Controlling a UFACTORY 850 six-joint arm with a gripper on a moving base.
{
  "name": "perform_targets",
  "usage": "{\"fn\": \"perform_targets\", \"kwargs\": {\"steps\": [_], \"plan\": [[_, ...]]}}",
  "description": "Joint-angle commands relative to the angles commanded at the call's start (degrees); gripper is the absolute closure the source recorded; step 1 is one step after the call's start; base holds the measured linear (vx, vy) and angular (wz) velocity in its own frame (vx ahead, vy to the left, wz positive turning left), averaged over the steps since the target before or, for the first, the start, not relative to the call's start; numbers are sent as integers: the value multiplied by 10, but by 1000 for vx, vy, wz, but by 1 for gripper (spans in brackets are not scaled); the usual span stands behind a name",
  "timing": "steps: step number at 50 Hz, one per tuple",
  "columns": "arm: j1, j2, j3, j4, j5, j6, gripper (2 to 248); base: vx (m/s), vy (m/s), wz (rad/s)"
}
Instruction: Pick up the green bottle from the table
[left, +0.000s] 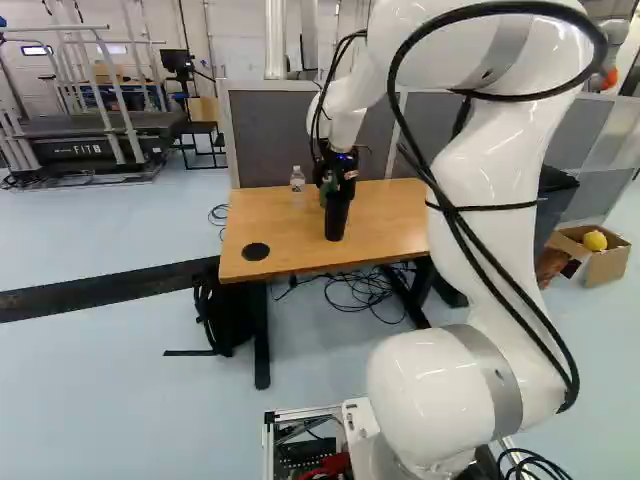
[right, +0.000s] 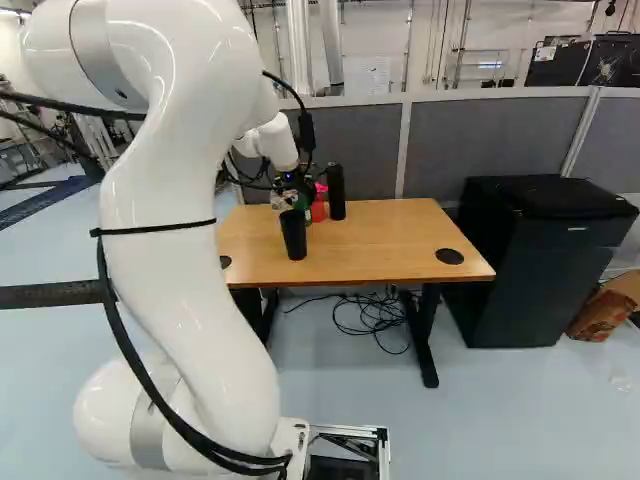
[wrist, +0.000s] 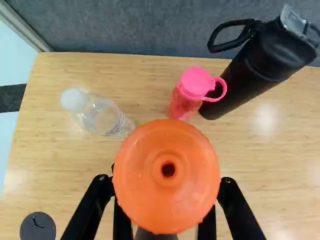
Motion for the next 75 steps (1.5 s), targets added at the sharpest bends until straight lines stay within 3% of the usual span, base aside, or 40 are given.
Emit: {"fn": "perform_targets", "kwargs": {"steps": [75], "plan": [[10,162,84,0,58,0,131,0,0,0]]}}
